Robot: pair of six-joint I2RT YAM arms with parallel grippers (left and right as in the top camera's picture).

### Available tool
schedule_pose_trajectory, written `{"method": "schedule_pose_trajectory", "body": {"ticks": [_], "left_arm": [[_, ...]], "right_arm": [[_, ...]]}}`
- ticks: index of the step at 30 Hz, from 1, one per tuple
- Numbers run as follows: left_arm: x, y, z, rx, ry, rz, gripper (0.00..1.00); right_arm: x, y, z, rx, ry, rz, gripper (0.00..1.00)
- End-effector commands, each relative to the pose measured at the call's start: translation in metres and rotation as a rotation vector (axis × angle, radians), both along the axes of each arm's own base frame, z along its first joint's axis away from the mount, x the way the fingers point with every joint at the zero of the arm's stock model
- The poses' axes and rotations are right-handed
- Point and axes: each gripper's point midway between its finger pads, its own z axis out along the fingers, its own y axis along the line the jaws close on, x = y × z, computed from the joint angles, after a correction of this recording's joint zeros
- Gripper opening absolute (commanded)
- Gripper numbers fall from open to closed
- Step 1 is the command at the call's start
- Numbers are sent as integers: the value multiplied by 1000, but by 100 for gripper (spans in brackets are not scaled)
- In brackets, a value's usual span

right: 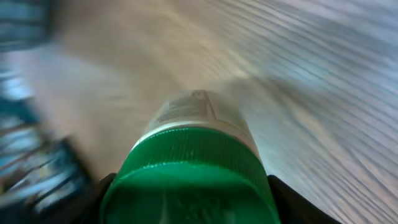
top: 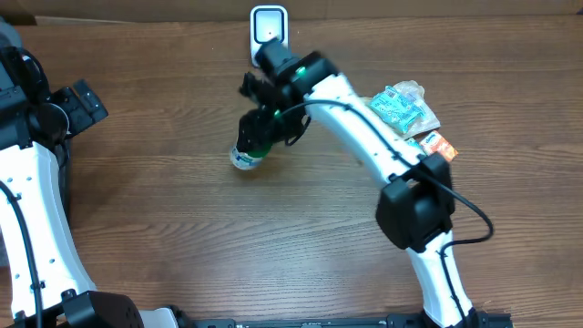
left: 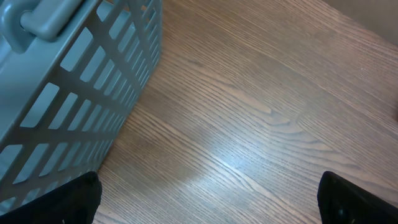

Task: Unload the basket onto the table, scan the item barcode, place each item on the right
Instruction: 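Hold the jar under the scanner window with the right gripper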

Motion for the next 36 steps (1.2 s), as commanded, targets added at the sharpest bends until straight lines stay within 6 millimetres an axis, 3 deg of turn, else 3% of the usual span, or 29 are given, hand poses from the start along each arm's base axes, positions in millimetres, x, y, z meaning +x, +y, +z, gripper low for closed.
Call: {"method": "schedule_pose_trajectory", "body": {"ticks": [1, 6, 9, 15, 17, 21, 26, 29, 36], "left_arm": [[2, 1, 2, 13, 1, -13, 99], [2, 1, 2, 13, 1, -13, 100], [2, 1, 2, 13, 1, -13, 100], [2, 1, 2, 13, 1, -13, 100], [2, 1, 2, 14, 1, -13, 100], [2, 1, 2, 13, 1, -13, 100], [2, 1, 2, 13, 1, -13, 100], [2, 1, 2, 13, 1, -13, 100], [2, 1, 2, 14, 1, -13, 100]], "right_arm": [[-7, -7, 128, 432, -167, 208, 63], [-3, -44, 189, 642, -250, 231, 67], [-1, -63, 212, 715, -303, 237, 67], [0, -84, 235, 746, -395, 240, 66], [-1, -84, 236, 746, -398, 241, 66], [3, -83, 228, 697, -400, 226, 52], [21, -74, 201, 485, -401, 114, 41], [51, -70, 186, 307, -484, -25, 39], [152, -71, 162, -137, -930, -353, 40]]}}
